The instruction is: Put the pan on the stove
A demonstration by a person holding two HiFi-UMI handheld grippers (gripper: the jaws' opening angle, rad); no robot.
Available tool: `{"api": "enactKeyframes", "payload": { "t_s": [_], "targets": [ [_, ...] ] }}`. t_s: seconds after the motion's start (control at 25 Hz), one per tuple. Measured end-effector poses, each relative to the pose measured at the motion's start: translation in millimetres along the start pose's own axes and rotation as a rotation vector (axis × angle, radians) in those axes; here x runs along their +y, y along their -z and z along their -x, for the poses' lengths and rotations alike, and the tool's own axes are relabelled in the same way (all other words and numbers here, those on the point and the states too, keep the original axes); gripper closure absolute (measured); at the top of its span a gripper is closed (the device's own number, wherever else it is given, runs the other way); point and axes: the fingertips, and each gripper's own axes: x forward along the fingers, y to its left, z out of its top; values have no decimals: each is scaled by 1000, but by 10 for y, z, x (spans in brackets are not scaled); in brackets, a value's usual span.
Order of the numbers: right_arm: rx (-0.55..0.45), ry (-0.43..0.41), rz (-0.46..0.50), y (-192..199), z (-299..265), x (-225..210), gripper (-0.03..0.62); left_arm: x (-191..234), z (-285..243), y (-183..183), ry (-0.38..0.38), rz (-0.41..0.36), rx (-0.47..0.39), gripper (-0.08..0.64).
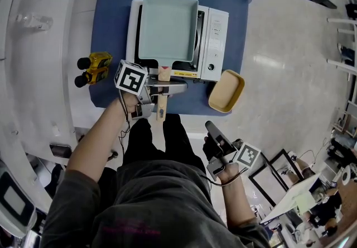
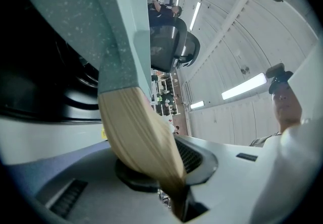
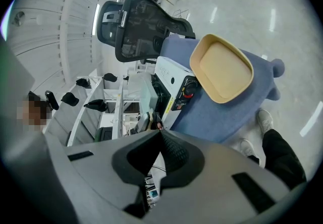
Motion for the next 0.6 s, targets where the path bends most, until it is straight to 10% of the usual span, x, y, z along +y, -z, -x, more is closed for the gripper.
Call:
{"api": "enactKeyframes", "payload": {
  "t_s": [0.6],
  "targets": [
    [0, -41, -7, 90, -49, 128, 589, 70, 137, 223, -92, 23, 31, 319]
  ]
}}
